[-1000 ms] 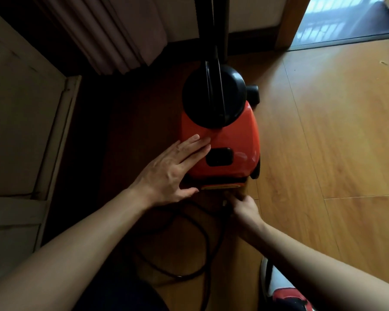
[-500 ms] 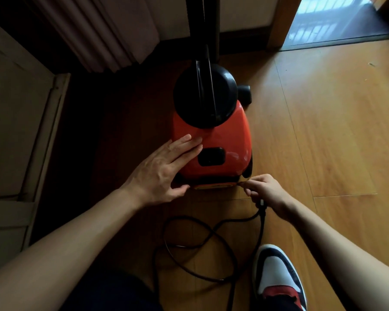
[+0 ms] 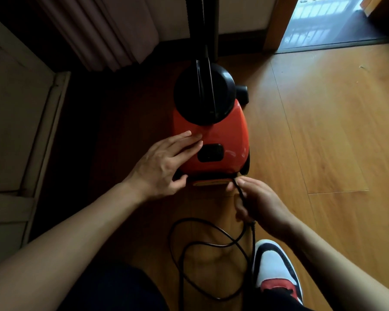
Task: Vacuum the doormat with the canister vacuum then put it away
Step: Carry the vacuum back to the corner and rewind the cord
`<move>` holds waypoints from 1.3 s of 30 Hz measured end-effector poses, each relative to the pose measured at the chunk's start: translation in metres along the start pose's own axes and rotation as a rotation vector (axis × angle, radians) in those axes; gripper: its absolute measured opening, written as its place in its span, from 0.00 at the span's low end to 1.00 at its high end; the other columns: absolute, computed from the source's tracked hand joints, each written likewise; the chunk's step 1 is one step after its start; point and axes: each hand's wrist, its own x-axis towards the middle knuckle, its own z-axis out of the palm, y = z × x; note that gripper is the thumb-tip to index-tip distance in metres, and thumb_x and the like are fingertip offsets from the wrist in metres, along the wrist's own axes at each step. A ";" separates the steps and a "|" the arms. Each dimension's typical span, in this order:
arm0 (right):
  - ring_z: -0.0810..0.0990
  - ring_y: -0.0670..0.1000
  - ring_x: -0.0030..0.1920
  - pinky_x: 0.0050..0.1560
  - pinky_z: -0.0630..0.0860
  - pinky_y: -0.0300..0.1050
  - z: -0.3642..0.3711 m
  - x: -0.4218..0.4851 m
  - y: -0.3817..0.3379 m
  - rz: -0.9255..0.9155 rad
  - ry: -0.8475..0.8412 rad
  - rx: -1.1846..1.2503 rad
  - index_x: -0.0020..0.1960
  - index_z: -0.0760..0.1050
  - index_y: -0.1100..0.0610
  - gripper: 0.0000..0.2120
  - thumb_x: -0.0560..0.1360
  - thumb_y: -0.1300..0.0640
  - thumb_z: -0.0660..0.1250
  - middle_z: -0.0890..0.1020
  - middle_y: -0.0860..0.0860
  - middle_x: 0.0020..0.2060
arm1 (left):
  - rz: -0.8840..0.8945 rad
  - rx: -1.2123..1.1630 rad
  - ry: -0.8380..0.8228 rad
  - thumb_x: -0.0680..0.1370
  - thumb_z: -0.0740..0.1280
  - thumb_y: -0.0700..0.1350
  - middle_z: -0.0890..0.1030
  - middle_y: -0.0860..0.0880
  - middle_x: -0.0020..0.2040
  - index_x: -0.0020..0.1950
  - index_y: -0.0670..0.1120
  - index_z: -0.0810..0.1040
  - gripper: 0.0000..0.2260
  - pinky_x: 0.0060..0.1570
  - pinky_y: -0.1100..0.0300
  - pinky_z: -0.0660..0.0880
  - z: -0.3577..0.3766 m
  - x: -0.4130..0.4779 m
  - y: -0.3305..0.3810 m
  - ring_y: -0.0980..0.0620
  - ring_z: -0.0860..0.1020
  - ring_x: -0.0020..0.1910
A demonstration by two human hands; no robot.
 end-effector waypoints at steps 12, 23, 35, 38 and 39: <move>0.70 0.48 0.24 0.23 0.66 0.41 0.057 0.008 0.012 -0.197 -0.034 -0.199 0.57 0.72 0.61 0.13 0.81 0.54 0.55 0.73 0.53 0.28 | -0.068 -0.108 -0.091 0.75 0.69 0.45 0.50 0.55 0.81 0.79 0.52 0.58 0.35 0.76 0.54 0.58 -0.014 0.008 -0.001 0.57 0.46 0.79; 0.75 0.45 0.31 0.32 0.69 0.41 0.101 0.068 0.065 -0.118 0.089 -0.384 0.45 0.76 0.64 0.20 0.86 0.51 0.56 0.77 0.51 0.32 | -0.100 -0.158 -0.124 0.75 0.70 0.49 0.48 0.57 0.81 0.80 0.51 0.55 0.37 0.76 0.51 0.60 -0.015 0.005 0.000 0.58 0.43 0.79; 0.67 0.43 0.21 0.21 0.63 0.36 0.017 0.063 0.058 0.279 0.253 -0.099 0.43 0.75 0.59 0.12 0.82 0.53 0.66 0.73 0.50 0.28 | -0.087 -0.216 -0.090 0.75 0.71 0.43 0.52 0.56 0.81 0.79 0.50 0.60 0.34 0.76 0.50 0.59 -0.013 0.005 -0.006 0.58 0.46 0.79; 0.64 0.45 0.23 0.23 0.59 0.40 -0.017 0.055 0.045 0.299 0.296 -0.204 0.40 0.76 0.59 0.13 0.81 0.54 0.68 0.70 0.49 0.27 | -0.086 -0.217 -0.082 0.75 0.71 0.43 0.52 0.57 0.80 0.78 0.51 0.60 0.34 0.76 0.51 0.58 -0.013 0.006 -0.007 0.59 0.47 0.79; 0.62 0.46 0.23 0.24 0.58 0.40 -0.025 0.051 0.040 0.316 0.298 -0.222 0.38 0.74 0.57 0.14 0.80 0.55 0.68 0.67 0.49 0.26 | -0.084 -0.213 -0.080 0.75 0.71 0.43 0.52 0.57 0.80 0.78 0.51 0.60 0.34 0.76 0.52 0.57 -0.013 0.006 -0.007 0.59 0.47 0.79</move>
